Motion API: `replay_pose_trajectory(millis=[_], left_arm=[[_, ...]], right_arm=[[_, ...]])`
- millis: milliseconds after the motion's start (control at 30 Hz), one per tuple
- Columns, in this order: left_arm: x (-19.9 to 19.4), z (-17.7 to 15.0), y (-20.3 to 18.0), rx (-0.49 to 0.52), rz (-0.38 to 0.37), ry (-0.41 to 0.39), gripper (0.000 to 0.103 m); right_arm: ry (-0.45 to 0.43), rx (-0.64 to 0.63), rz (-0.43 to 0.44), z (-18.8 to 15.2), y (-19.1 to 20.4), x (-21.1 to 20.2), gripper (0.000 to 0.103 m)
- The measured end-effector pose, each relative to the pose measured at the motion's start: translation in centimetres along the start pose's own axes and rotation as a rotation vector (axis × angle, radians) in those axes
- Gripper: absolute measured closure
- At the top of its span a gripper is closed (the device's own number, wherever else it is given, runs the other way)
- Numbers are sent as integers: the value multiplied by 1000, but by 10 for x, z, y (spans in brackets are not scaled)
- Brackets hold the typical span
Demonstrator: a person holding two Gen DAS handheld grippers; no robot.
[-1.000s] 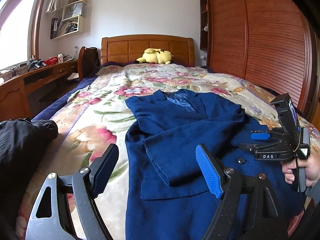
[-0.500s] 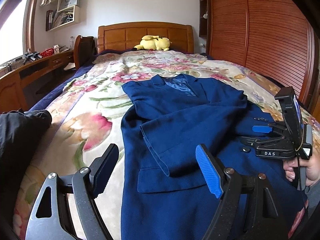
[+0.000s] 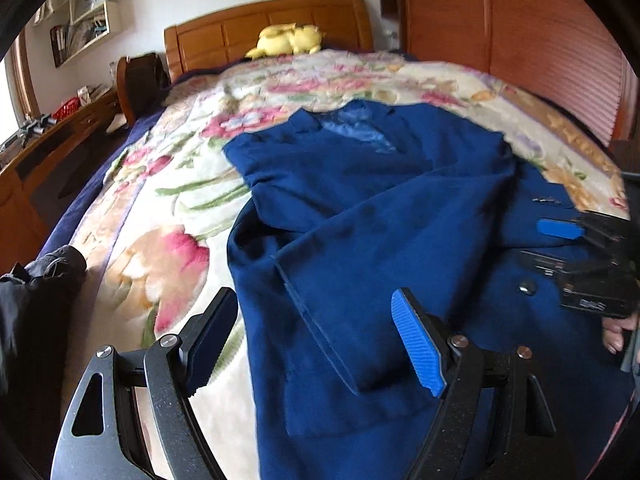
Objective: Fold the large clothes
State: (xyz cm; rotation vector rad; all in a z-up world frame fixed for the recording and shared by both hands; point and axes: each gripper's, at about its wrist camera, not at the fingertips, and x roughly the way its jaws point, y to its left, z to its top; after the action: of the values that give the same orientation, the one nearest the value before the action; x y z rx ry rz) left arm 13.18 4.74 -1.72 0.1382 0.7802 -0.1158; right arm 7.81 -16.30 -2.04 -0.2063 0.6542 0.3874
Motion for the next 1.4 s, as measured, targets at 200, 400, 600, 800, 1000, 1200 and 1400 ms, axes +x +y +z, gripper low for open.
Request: replay_pose_trajectory(millis=[200,400,600,800,1000,1200,1400], left_arm=[[31,18,18,-49,-7,69,23],[56,27,28,-88,-24,104,29],[76,23,24,-61,-33,139,42],[77,21,18,-45,-86,132,63],[67,18,7,7,-92,124,96],[14,8,-5,9,-124,6,98],[-42,-7,-31,47,-161,-95,98]], right_arm=[[-6,13,12,0,-3,-2,39],[-4,12,21,1,-3,-1,39],[0,7,31,1,-1,1,39],[2,3,38,3,-1,3,39],[0,2,41,3,-1,5,39],[-22,27,66,4,-9,-2,39],[-67,71,29,-1,-35,-24,39]])
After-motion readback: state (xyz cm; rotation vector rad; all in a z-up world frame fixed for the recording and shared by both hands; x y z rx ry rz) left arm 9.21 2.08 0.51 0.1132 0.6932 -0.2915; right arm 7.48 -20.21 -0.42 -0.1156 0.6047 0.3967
